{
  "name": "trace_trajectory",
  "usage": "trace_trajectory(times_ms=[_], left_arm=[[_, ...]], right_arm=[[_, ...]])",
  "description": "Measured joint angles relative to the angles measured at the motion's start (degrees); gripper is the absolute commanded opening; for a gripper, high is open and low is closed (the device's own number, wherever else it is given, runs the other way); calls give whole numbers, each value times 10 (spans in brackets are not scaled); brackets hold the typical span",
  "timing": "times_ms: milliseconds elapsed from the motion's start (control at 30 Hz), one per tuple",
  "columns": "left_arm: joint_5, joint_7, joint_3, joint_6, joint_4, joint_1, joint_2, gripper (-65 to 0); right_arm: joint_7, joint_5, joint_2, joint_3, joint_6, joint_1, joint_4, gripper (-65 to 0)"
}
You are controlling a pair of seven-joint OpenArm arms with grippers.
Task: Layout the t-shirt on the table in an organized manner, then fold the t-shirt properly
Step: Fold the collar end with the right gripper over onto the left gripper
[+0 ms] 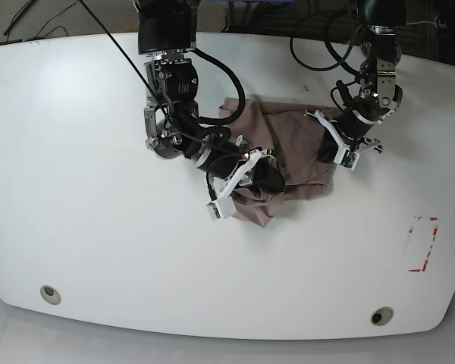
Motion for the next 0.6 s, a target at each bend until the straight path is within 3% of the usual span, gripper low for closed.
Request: trace_trajectory(times_ms=[267,467,600], left_arm=[[0,-1,0,0,0,1,0,-650],[0,0,0,0,0,1,0,-650],[0,0,0,0,0,1,0,-650]], right_arm=[[11,-4,3,-38,-7,1,-31,-642],[19,-3,3,-80,-6,12,-33,-509],[21,-4,3,-99,-6,17,-34,-469]])
